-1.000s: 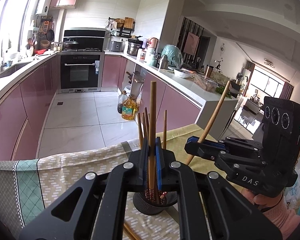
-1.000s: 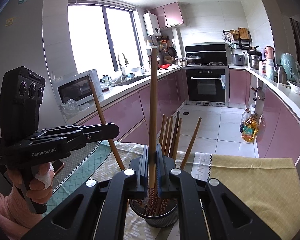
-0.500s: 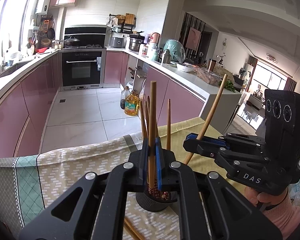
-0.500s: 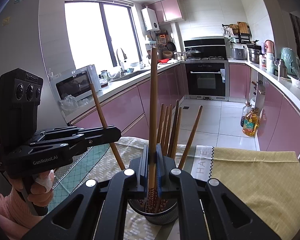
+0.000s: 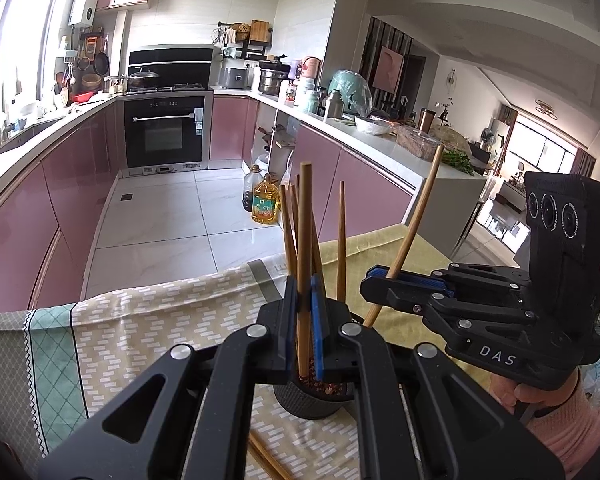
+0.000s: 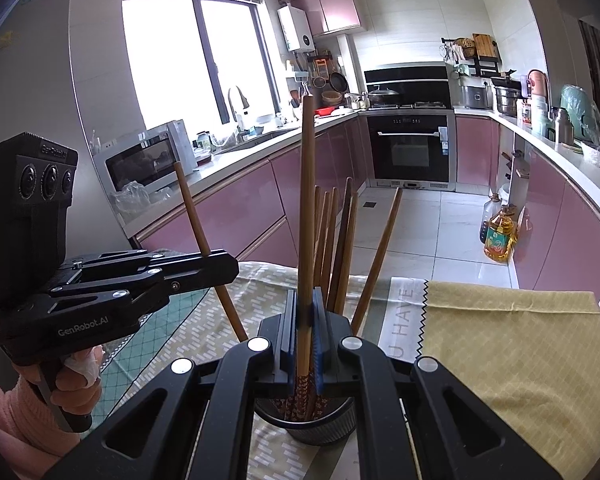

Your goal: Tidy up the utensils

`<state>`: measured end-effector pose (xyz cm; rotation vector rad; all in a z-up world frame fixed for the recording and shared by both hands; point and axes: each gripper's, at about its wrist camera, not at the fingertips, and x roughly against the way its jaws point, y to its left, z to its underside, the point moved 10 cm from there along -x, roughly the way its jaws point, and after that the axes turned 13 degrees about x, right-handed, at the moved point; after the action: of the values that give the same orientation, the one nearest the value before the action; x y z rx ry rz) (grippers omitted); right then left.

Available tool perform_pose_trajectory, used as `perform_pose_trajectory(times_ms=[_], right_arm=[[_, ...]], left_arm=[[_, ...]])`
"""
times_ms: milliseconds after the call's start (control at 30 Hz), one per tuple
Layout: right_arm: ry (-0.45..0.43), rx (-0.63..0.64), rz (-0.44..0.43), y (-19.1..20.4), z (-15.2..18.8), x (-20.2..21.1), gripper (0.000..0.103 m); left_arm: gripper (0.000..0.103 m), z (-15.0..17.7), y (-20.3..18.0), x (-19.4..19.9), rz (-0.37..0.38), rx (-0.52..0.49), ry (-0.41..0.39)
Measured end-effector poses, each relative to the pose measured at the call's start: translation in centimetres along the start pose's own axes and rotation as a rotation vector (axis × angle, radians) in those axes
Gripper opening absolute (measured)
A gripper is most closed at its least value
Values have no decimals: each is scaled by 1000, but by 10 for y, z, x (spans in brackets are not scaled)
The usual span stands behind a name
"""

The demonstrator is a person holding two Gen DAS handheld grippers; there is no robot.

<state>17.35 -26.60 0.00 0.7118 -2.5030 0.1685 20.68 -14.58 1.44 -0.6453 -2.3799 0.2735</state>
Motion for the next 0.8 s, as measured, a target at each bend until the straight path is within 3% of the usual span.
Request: perform_pose_trajectory(times_ms=[800], right_arm=[[59,-23,-13,-3,19,-23,7]], left_arm=[[7,8,7,-30,-50,-16,28]])
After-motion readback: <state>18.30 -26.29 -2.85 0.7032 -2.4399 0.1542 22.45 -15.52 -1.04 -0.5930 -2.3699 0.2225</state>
